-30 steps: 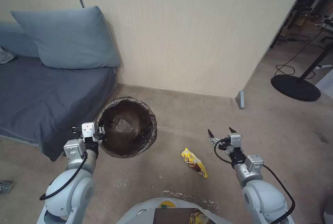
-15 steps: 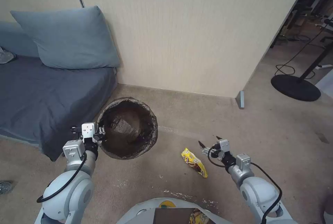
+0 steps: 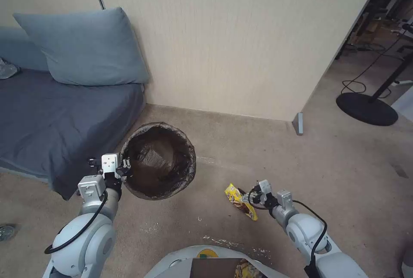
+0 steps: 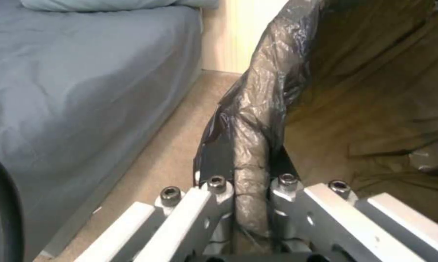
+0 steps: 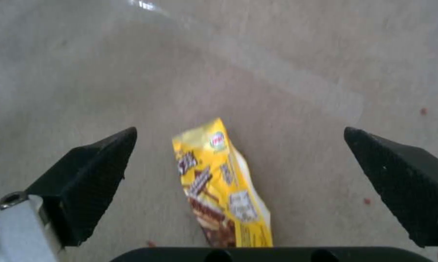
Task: Pick up the trash bin, then pick up the garbage from the floor and place it into the trash bin.
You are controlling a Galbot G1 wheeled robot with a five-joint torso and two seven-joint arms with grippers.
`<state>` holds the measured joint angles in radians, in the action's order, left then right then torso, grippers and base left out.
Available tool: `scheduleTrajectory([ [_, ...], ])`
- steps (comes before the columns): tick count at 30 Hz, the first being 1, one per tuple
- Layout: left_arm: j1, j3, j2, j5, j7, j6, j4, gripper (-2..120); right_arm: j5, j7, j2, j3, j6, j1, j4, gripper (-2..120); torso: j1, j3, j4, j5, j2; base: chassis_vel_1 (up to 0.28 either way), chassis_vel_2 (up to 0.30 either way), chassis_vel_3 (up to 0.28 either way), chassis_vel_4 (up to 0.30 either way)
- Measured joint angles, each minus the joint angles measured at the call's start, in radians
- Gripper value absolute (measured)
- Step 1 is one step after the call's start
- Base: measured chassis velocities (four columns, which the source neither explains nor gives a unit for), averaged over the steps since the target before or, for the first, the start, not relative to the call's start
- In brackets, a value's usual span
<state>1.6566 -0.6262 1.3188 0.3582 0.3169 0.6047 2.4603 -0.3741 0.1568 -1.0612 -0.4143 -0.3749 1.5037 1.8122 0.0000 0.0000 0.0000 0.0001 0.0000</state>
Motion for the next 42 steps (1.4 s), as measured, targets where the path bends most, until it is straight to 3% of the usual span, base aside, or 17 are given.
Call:
scheduleTrajectory([
  [25, 0.04, -0.004, 0.02, -0.021, -0.001, -0.001, 0.015, 2, -0.032, 0.005, -0.004, 0.137, -0.014, -0.16, -0.293, 100, 0.0, 0.0, 0.0, 0.0, 0.0, 0.0, 0.0, 0.0, 0.0],
  [42, 0.046, 0.0, 0.031, -0.029, -0.001, -0.001, 0.015, 2, -0.05, 0.02, -0.06, 0.187, -0.01, -0.272, -0.44, 100, 0.0, 0.0, 0.0001, -0.0001, 0.0, 0.0, 0.0, 0.0, 0.0],
])
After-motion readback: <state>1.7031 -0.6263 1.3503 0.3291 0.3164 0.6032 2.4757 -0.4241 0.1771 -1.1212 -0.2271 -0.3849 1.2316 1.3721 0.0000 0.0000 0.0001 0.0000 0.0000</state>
